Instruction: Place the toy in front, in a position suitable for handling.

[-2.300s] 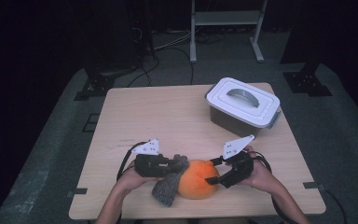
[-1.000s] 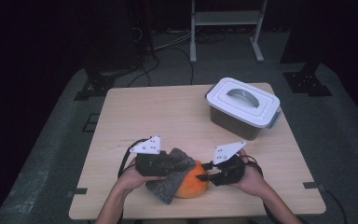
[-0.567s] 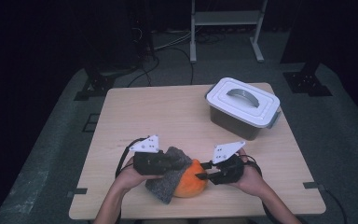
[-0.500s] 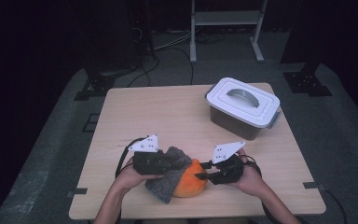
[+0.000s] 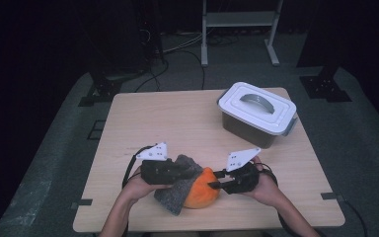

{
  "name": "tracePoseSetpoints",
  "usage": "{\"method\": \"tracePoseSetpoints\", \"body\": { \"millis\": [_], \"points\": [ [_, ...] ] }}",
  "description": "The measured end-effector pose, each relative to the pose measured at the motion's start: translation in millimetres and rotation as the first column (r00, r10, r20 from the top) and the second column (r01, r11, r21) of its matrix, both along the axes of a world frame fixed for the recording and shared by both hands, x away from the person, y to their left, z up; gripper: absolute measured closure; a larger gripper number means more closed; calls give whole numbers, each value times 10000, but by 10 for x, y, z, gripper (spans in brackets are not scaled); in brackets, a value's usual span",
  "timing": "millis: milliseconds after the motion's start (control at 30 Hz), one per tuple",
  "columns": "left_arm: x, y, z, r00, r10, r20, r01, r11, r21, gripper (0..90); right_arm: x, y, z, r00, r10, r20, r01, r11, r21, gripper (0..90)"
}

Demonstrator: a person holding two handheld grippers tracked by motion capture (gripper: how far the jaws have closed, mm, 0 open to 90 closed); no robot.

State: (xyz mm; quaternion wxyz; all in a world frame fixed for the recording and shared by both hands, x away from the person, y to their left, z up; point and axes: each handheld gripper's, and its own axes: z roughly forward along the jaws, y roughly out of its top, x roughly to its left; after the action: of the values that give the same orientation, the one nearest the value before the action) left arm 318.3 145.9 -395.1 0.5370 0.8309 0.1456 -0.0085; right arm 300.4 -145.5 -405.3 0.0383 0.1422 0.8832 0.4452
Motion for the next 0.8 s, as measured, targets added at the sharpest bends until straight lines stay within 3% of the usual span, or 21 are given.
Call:
{"method": "tracePoseSetpoints", "body": {
  "millis": [100,267,367,533,800],
  "points": [
    [27,56,-40,9999,76,-139,-75,9999,87,754,47,-68,-21,9996,-184,-200,185,9998,53,642],
    [21,83,-56,9998,182,-74,-178,9982,576,748,92,-141,-49,9990,-139,-417,141,9999,46,641],
    [26,86,-82,9997,155,-210,-145,9988,459,748,102,-176,-64,9980,-53,-628,56,10000,45,625],
    [1,15,-88,9995,-244,-212,254,9985,491,748,106,-187,-62,9938,259,-1085,-269,9996,-73,485],
    [-39,-104,-82,9968,-746,-289,758,9962,418,748,91,-128,-49,9928,331,-1154,-303,9992,251,328]
  ]
}}
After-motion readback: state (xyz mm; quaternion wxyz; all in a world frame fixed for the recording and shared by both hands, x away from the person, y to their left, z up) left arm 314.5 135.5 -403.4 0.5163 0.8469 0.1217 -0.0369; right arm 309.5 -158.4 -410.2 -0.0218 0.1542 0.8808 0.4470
